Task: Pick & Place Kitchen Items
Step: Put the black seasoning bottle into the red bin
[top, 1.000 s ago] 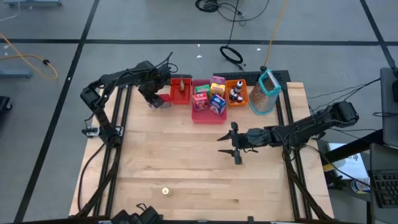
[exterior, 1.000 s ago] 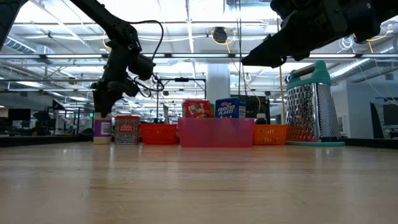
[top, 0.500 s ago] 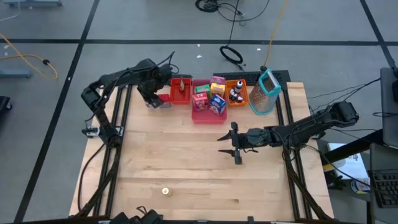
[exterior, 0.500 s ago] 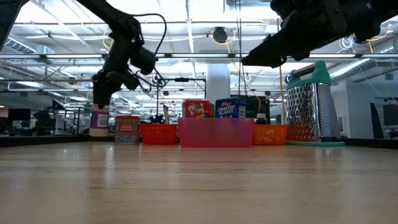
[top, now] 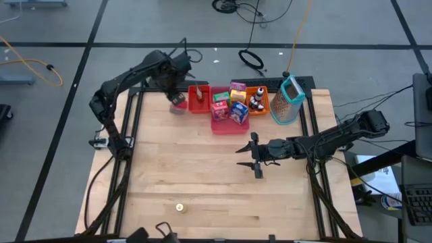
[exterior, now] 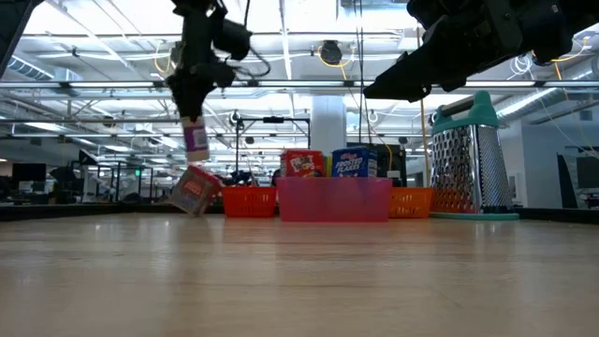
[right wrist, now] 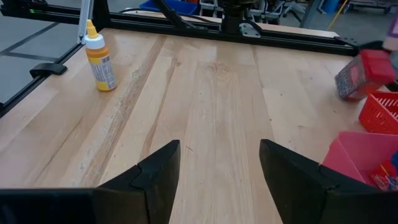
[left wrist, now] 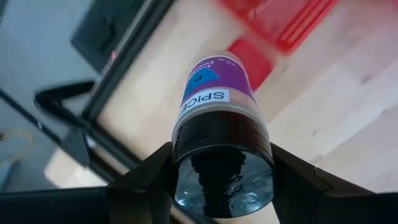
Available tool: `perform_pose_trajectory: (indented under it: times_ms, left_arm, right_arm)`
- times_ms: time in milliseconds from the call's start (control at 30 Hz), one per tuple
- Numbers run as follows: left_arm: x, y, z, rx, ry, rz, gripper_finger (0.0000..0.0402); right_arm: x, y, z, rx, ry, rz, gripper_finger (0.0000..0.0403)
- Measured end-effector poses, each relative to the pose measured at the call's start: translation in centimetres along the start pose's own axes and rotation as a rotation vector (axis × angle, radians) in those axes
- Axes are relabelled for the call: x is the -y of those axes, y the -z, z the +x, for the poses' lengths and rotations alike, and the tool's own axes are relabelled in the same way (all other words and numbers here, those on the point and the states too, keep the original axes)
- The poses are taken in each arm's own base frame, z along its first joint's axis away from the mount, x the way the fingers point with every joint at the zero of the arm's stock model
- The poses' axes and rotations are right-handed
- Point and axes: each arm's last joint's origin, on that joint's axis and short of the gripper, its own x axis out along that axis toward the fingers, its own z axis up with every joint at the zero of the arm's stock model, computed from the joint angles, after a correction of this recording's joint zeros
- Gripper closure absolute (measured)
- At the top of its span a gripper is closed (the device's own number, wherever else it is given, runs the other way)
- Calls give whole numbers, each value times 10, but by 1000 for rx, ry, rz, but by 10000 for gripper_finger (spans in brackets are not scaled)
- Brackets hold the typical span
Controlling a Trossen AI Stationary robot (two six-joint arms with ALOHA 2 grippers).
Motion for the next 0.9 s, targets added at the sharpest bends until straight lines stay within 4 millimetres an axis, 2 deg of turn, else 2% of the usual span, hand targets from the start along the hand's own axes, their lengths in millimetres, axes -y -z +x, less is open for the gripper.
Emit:
perform_pose_trajectory:
  times_ms: [233,567,900]
  left_arm:
    - [10,-2,-22,91,13,28,203]
    - [25,-14,-25,222,30,59,198]
    - [29,-22,-25,297,90,50,197]
  right_arm:
    - [0,0,0,0,1,0,190]
    - [0,0,0,3,1,1,190]
    - [0,0,0,4,1,3,190]
